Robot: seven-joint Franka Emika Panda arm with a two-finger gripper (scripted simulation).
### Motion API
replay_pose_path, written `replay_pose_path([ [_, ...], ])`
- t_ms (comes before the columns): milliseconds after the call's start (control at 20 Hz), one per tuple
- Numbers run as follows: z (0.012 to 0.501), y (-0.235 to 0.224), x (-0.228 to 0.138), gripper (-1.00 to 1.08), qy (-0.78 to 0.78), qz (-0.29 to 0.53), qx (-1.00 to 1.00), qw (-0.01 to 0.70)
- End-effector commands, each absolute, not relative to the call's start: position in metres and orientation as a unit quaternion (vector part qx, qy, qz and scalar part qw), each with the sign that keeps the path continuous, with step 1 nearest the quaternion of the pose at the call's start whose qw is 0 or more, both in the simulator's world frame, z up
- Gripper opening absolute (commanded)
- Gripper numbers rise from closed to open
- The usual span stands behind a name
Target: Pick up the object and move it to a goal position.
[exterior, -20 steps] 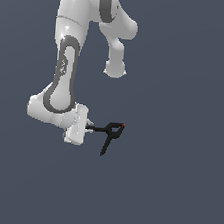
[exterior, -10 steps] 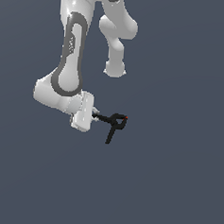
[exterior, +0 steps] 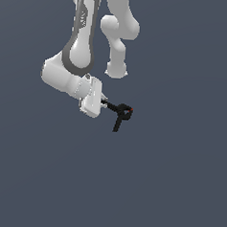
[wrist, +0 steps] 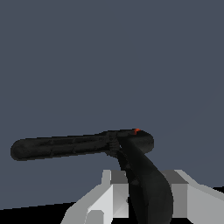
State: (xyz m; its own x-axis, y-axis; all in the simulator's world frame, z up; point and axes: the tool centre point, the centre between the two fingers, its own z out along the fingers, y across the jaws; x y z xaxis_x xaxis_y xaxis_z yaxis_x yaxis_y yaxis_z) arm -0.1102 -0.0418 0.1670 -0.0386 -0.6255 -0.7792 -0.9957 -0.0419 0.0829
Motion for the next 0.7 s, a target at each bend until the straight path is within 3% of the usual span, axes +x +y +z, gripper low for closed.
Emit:
replay_pose_path([
  [0, 0.181, -0.034, -0.121, -1.0, 0.636, 0.338, -0.638, 0.274],
  [650, 0.221, -0.014, -0.149, -1.0, 0.636, 0.338, -0.638, 0.274],
])
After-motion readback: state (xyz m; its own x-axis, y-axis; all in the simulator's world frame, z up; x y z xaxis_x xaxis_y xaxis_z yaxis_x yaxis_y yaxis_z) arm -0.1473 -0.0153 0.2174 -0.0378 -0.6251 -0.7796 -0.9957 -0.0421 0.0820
